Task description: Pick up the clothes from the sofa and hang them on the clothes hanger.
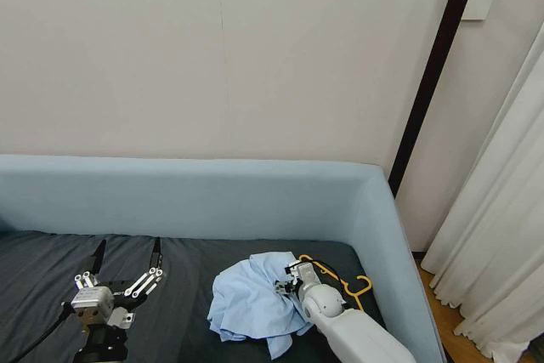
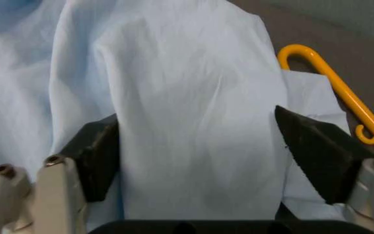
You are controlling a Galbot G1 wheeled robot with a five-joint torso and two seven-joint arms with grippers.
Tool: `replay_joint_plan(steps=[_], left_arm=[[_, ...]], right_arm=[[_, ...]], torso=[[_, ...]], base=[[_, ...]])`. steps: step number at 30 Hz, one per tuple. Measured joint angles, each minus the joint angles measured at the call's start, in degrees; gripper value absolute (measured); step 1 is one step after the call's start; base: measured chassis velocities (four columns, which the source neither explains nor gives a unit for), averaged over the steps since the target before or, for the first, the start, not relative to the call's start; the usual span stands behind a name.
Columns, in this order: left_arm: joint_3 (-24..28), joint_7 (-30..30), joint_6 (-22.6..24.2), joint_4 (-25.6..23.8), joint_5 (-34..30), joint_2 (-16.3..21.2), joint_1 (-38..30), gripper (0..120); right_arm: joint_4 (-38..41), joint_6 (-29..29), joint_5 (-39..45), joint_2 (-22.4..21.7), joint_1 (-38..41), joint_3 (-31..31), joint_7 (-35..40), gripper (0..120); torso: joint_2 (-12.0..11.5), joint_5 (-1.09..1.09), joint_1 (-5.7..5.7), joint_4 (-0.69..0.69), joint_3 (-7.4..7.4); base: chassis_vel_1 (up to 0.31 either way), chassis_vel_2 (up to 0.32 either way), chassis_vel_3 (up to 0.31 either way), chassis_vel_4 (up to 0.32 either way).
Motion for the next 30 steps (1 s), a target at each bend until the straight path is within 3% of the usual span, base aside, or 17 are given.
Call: replay_joint_plan(steps=[23, 30], left_arm=[[0.5, -0.1, -0.7, 0.0, 0.1, -1.2, -0.1, 100], [1.0, -0.2, -0.9, 0.1, 0.2, -1.3, -0.3, 100]], right_arm=[[2.2, 1.7, 0.6, -2.2, -0.8, -0.8, -1.6, 0], [3.7, 3.4, 0.9, -3.3, -1.6, -0.5, -2.0, 0]], torso=[[0.0, 0.00, 0.00, 0.00, 0.00], [0.0, 0.00, 0.00, 0.00, 0.00]], base=[[0.000, 0.000, 0.000, 0.000], [0.000, 0.000, 0.000, 0.000]])
